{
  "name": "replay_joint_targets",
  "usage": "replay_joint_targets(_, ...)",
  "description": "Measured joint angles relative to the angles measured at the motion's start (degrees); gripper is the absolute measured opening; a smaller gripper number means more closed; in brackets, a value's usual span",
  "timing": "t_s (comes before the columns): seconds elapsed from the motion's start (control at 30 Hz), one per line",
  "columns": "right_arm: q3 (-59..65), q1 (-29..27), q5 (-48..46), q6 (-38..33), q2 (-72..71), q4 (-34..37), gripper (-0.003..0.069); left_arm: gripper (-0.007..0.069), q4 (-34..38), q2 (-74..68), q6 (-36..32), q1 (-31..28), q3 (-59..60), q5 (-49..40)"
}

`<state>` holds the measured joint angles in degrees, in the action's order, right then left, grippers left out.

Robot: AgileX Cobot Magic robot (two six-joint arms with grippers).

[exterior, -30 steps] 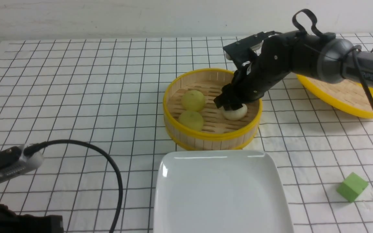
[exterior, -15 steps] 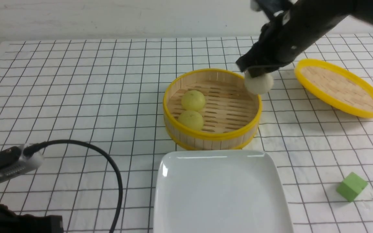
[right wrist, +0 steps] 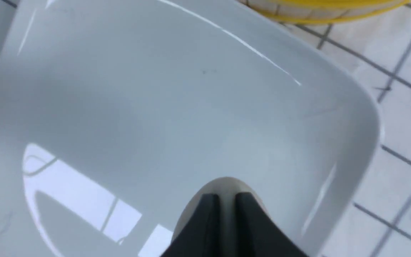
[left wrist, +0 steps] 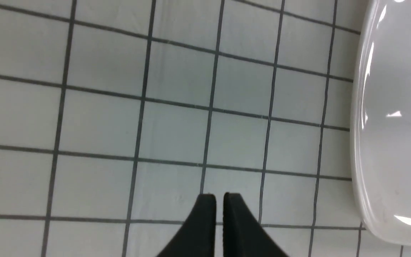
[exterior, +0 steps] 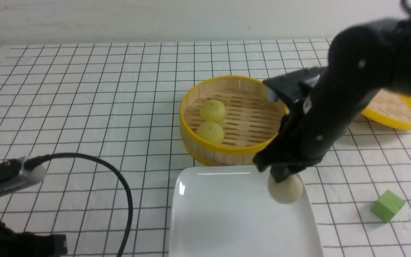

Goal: Put the steamed buns into the plate on the white-black tablecloth.
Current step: 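Move the steamed bun from the bamboo steamer onto the white plate with the right gripper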

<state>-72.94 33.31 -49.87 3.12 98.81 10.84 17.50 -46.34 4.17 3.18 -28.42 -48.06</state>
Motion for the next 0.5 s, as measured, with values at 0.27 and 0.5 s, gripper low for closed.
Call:
replay_joint_targets(0.27,3.74,0.27,8.87,4.50,6.02,-0.16,0.0293,0.0064,-0.06,0.00,0.00,0.00,0.00,1.89)
replay_joint_targets(0.5,0.88,0.27,0.53,2.93,1.67,-3.25,0.0412,0.0070,-0.06,0.00,0.00,0.00,0.00,3.29)
